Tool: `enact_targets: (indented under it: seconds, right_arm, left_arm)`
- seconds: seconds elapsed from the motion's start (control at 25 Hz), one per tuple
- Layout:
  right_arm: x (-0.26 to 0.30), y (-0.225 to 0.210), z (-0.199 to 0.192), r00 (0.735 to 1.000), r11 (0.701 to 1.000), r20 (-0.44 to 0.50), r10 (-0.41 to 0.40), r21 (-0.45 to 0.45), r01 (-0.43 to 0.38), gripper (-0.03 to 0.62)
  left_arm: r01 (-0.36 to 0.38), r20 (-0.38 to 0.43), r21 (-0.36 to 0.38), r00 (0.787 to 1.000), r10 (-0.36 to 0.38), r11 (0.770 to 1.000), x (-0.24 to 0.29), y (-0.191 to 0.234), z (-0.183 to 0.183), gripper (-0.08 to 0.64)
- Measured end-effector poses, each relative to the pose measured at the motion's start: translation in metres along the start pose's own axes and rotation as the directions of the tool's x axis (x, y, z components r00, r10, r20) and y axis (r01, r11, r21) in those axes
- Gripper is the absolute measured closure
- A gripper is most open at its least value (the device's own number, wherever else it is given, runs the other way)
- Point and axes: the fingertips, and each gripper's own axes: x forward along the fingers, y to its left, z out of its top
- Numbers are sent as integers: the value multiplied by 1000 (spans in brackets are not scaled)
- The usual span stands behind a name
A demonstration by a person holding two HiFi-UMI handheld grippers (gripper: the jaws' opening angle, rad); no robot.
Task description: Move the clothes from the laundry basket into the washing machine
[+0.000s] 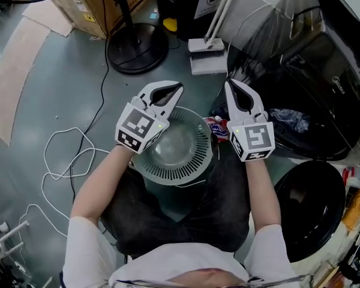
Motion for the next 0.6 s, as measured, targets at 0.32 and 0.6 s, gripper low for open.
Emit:
enact_targets:
  seconds: [0.32, 0.6]
  right_arm:
    - [24, 9, -7, 997, 997, -5, 74, -19, -74, 581]
    - [42, 9, -39, 996, 996, -24, 89, -23, -90, 581]
  left_arm:
    - [-37, 24, -34, 999, 37, 999, -17, 36, -2, 554]
    - [-92, 32, -9, 995, 92, 996, -27, 51, -31, 554]
